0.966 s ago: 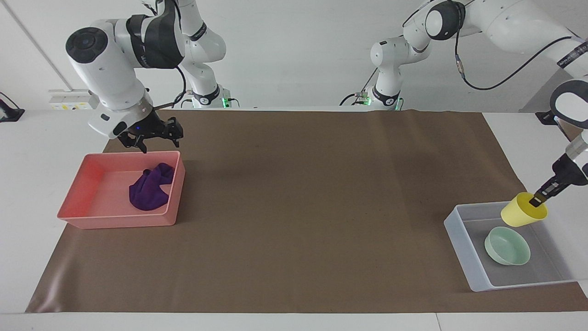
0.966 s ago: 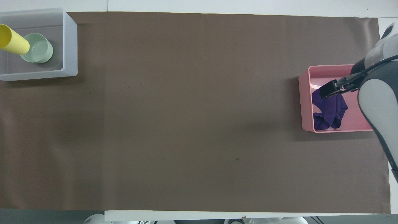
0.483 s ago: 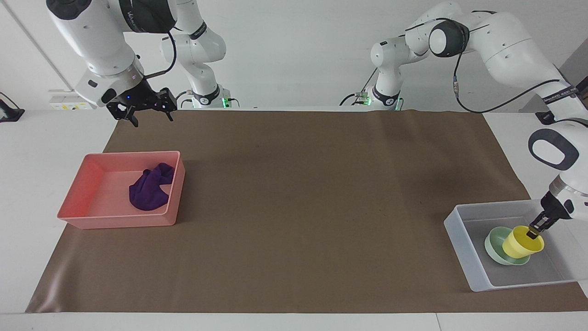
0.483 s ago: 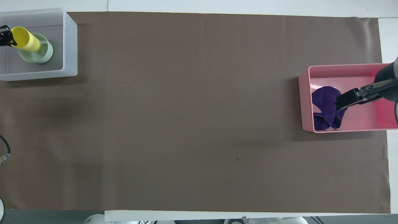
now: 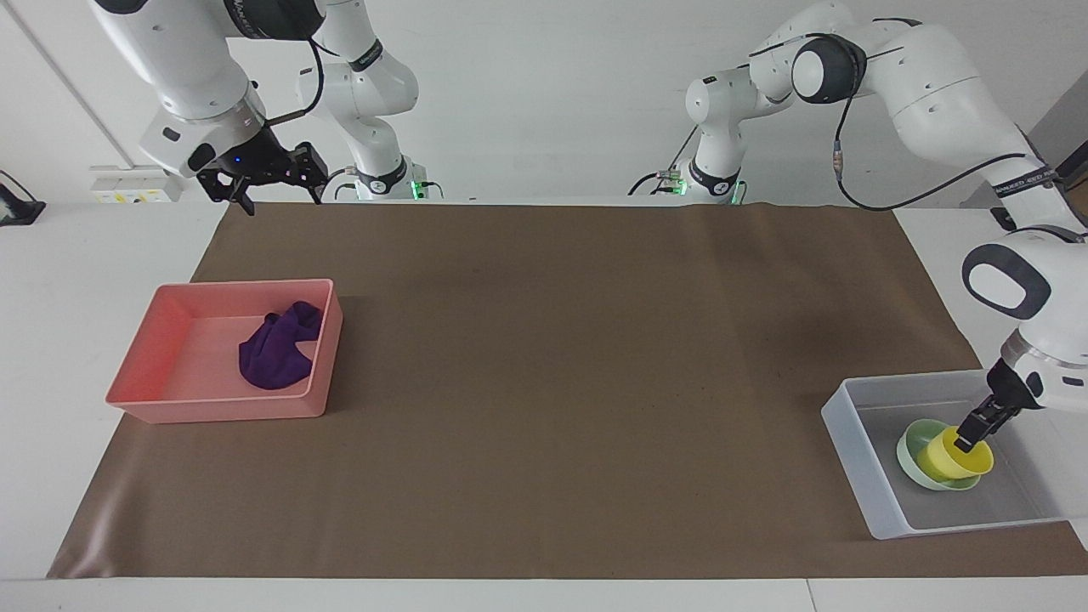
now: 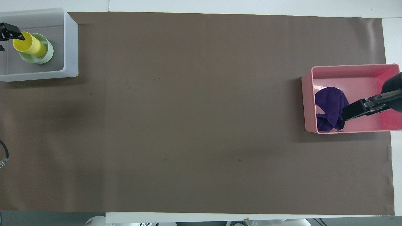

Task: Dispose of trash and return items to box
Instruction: 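Release the cup with the left gripper while the right gripper tucks the cloth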

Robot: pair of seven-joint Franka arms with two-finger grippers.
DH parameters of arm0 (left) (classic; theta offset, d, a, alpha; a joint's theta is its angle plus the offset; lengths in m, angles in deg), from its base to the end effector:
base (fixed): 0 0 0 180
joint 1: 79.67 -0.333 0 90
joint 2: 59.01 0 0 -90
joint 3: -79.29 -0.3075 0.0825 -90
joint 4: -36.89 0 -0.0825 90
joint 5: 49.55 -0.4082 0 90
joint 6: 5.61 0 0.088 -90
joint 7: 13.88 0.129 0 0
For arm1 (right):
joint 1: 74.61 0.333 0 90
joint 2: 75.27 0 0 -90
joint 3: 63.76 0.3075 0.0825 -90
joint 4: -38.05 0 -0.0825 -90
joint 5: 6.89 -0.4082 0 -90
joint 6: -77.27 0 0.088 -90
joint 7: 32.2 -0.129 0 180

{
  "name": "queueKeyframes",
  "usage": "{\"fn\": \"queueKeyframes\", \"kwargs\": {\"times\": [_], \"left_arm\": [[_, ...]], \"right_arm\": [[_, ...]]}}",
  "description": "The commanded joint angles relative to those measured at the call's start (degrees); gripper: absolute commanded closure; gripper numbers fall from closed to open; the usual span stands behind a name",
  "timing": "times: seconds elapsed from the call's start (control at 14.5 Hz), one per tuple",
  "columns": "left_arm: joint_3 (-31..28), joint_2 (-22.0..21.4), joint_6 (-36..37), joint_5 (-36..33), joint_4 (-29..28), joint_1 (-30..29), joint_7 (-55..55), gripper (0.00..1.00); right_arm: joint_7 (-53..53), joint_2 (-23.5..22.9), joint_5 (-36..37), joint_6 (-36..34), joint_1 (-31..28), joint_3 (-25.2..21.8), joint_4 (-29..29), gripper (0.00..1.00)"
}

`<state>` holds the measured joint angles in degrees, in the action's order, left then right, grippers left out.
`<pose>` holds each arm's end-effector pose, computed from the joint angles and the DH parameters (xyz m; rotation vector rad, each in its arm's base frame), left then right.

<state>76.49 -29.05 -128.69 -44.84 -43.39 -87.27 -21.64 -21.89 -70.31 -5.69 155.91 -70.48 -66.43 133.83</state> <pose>0.7407 0.1246 0.3886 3.0315 0.5278 0.3490 0.5237 0.0094 0.5784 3.1070 0.3182 -0.3344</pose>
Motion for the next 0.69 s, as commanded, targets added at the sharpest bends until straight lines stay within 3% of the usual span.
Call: {"fn": "queueKeyframes", "kwargs": {"times": [0.0, 0.14, 0.28, 0.62], "left_arm": [[-0.45, -5.24, 7.03, 0.21, -3.30, 2.59, 0.47, 0.00], [-0.28, -8.31, 14.22, 0.21, -4.35, 3.47, 0.55, 0.00], [-0.28, -13.31, 27.03, 0.21, -5.58, 5.57, 0.47, 0.00], [-0.19, -34.40, 26.84, -0.06, -24.37, 8.48, 1.69, 0.00]], "right_arm": [[1.02, 1.90, -0.14, 0.37, -0.35, 0.30, 2.21, 0.01], [1.02, 1.90, -0.14, 0.45, 0.26, 0.21, 2.21, 0.01], [0.76, 1.90, -0.23, 0.54, 0.35, 0.21, 2.12, 0.01], [0.50, 1.90, -0.23, 0.72, 0.35, 0.21, 2.12, 0.01]]}}
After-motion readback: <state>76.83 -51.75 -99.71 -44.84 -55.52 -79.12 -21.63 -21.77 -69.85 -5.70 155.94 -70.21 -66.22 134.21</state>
